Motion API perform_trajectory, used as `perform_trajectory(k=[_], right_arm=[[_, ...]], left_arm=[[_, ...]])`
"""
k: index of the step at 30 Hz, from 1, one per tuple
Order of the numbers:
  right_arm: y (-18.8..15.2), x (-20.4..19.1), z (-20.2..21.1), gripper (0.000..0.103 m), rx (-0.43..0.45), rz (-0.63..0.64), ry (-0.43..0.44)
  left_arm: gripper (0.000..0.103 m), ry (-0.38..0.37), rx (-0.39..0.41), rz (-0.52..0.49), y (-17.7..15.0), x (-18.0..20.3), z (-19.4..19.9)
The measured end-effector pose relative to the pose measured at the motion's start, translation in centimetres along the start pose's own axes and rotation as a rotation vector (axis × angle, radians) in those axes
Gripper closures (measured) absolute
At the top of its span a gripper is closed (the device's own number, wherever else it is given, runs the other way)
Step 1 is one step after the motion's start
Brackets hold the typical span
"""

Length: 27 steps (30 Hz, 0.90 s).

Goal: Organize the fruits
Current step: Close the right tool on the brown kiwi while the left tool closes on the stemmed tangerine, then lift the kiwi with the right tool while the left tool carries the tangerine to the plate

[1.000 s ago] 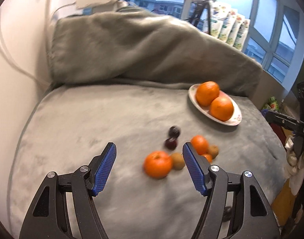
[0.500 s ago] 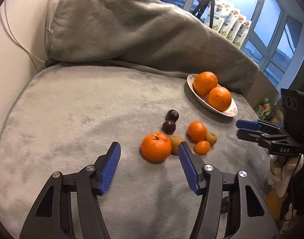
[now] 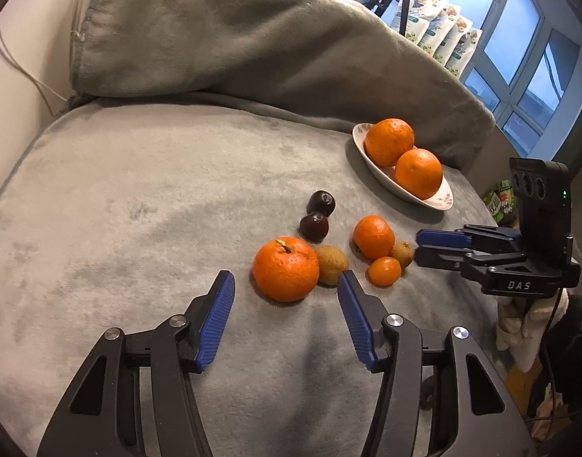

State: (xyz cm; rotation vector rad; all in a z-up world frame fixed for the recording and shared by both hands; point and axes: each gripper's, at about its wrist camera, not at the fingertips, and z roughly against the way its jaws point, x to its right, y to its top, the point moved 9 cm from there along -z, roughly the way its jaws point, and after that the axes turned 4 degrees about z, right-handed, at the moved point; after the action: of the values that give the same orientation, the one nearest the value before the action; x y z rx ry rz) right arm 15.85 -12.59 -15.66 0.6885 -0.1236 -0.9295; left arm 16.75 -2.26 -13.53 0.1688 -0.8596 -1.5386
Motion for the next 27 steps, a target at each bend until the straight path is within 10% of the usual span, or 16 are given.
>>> perform_trajectory(k=[27], right_arm=[[-0.2,-0.1,-1.1,0.074,-0.022,-0.028,0.055]], left_arm=[[0.066,-0.035,-0.023,0.074,0.3,-0.8,-1.3]])
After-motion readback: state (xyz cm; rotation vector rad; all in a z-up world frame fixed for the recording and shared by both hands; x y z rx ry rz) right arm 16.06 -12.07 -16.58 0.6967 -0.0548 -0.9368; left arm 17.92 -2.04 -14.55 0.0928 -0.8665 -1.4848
